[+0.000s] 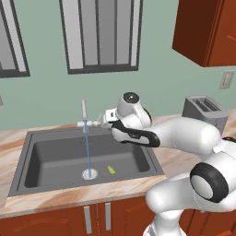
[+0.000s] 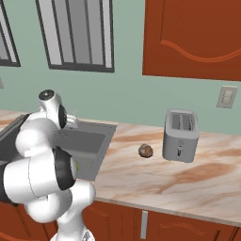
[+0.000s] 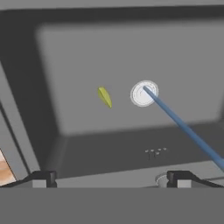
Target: Turn on the sink faucet. Then move the lemon wedge from the counter to the sink. Turn off the sink. Move the vegetable from the sink to the pot next to the stove. Finally move the pot to the front left burner.
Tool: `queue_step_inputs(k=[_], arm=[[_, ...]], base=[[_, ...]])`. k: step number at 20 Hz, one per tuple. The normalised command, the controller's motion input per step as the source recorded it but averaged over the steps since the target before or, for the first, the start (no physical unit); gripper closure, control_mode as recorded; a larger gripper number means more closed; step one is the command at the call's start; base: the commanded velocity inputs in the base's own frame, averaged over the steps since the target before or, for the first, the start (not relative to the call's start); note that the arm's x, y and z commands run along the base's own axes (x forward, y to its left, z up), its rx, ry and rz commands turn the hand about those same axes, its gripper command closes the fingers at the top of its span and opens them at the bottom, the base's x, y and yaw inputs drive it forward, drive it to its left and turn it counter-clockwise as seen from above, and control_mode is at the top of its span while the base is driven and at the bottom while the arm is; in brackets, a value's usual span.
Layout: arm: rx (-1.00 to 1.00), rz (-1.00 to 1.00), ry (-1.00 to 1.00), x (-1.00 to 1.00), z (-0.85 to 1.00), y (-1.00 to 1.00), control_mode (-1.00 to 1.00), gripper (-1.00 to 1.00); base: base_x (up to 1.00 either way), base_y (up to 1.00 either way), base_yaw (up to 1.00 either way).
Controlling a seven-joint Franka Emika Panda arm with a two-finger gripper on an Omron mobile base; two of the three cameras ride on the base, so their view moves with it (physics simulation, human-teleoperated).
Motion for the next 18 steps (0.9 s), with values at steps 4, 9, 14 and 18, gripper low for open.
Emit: queue_step_inputs(k=[4,9,14,18], arm=[[0.03,0.0,0.0,-0.04,0.0,-0.08,-1.0,-1.0],[0.0,0.09,-0.12,0.0,0.0,-0.21,-1.0,-1.0],[0.0,0.19,-0.16,0.0,0.0,-0.2,-1.0,-1.0],[-0.01,0.24,-0.08,0.0,0.0,-0.06,-1.0,-1.0]], base=[[0.0,0.0,0.0],[0.0,0.0,0.0],[0.0,0.0,0.0],[0.0,0.0,0.0]])
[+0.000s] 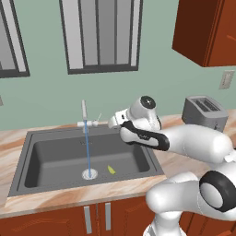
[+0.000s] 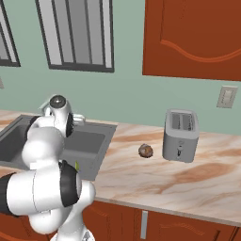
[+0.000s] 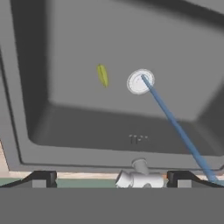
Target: Turn on the sink faucet. Then move the lemon wedge from the counter to the sink. Turn off the sink. Move the vegetable from the sink to the pot next to the stove. Finally move the pot to the front left burner.
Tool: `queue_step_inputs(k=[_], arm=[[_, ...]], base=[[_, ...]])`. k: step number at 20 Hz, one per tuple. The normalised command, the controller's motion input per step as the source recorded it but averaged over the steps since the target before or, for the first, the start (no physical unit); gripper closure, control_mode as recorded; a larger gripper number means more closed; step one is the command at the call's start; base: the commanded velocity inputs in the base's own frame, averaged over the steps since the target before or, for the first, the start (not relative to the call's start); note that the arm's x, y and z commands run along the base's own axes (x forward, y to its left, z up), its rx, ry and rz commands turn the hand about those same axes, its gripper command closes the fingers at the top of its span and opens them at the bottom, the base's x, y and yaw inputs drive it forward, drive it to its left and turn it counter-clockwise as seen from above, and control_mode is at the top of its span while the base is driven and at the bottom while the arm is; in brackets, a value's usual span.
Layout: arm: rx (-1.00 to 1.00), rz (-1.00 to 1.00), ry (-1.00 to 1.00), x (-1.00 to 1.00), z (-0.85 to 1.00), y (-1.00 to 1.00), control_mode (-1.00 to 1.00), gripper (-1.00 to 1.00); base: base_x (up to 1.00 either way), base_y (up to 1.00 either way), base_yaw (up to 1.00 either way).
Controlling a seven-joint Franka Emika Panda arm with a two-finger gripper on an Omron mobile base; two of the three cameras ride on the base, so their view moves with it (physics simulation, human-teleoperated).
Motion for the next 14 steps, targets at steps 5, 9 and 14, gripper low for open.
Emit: queue_step_inputs(k=[5,9,14], arm=[[-0.01,0.27,-0.01,0.08,0.0,-0.02,-1.0,-1.0],[0.0,0.27,-0.01,0.2,0.06,0.0,-1.0,-1.0],[0.0,0.24,-0.11,0.16,0.04,0.0,-1.0,-1.0]], base=[[0.0,0.0,0.0],[0.0,0.0,0.0],[0.0,0.0,0.0]])
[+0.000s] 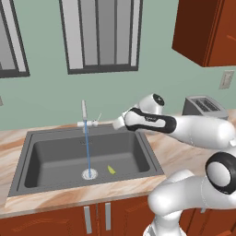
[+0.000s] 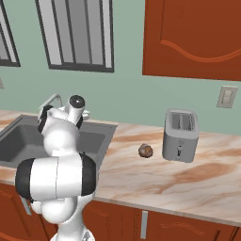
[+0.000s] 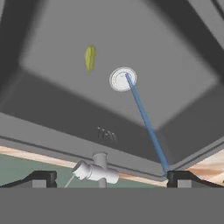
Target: Turn on the sink faucet. Then move the lemon wedge from the counter to the sink. Turn off the sink. Move the vegetable from the sink to the pot next to the stove. Finally move the pot to the front left burner.
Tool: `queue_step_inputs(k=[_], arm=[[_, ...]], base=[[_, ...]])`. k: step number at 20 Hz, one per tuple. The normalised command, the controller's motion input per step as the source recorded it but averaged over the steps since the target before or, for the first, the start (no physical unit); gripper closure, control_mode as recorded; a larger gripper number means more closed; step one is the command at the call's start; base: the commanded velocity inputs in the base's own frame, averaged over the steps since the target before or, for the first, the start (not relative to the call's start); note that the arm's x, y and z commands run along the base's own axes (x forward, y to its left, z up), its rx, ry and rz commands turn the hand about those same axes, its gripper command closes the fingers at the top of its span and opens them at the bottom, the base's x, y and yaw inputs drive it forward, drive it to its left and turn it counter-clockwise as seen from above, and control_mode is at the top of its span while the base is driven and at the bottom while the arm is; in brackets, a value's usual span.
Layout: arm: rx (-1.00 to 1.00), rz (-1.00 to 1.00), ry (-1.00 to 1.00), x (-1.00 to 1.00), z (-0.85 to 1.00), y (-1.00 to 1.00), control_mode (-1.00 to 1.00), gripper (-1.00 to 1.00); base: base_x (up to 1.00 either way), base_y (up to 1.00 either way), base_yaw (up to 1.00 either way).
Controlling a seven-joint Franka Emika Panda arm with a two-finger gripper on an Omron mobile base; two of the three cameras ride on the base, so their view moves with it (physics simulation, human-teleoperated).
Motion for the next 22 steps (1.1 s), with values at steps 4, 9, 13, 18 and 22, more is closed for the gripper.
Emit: queue_step_inputs(k=[4,9,13,18,22], arm=[[0.0,0.19,-0.12,0.08,-0.02,-0.01,-1.0,-1.0],[0.0,0.14,-0.07,0.2,-0.18,-0.03,-1.0,-1.0],[0.0,0.09,-0.04,0.24,-0.29,-0.09,-1.0,-1.0],[0.0,0.06,-0.13,0.11,-0.23,-0.23,-1.0,-1.0],[0.0,0.01,-0.21,-0.01,-0.21,-0.42,-1.0,-1.0]], base=[[0.0,0.0,0.0],[0.0,0.0,0.0],[0.0,0.0,0.0],[0.0,0.0,0.0],[0.0,0.0,0.0]])
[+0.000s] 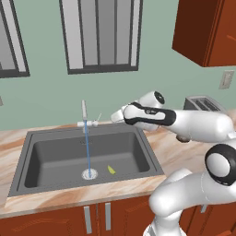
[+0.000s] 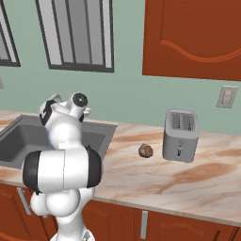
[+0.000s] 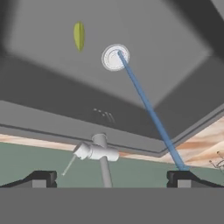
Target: Turn on the sink faucet. Then move the lemon wedge from the counter to the sink. Turn off the sink. Move the vegetable from the sink to the pot next to the stove. Finally move the pot to the front left burner.
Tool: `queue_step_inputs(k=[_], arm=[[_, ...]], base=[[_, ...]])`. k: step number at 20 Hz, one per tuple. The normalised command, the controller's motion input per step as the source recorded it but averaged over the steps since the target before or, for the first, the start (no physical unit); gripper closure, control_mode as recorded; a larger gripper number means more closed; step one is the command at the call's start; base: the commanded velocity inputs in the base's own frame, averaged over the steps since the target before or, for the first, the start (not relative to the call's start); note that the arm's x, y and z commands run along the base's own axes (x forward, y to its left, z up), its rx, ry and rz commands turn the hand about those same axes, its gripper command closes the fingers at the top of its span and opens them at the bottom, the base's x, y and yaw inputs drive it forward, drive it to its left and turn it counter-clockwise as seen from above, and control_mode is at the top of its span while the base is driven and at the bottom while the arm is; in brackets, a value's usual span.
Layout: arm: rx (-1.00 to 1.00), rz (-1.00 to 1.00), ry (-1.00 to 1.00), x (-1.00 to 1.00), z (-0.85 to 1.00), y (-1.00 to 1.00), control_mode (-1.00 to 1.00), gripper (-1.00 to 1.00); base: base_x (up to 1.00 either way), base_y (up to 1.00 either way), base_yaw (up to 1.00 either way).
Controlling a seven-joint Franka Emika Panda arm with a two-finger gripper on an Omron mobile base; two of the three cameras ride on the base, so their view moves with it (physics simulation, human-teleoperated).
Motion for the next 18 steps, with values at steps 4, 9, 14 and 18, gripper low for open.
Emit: queue_step_inputs(k=[4,9,14,18], arm=[[-0.02,0.05,-0.26,-0.06,-0.27,-0.36,-1.0,-1.0],[-0.04,0.08,-0.23,0.0,-0.19,-0.26,-1.0,-1.0],[0.0,-0.01,-0.06,0.0,0.0,-0.06,-1.0,-1.0],[0.05,-0.2,0.09,-0.13,0.0,0.0,-1.0,-1.0]], base=[[0.0,0.0,0.0],[0.0,0.0,0.0],[0.0,0.0,0.0],[0.0,0.0,0.0]])
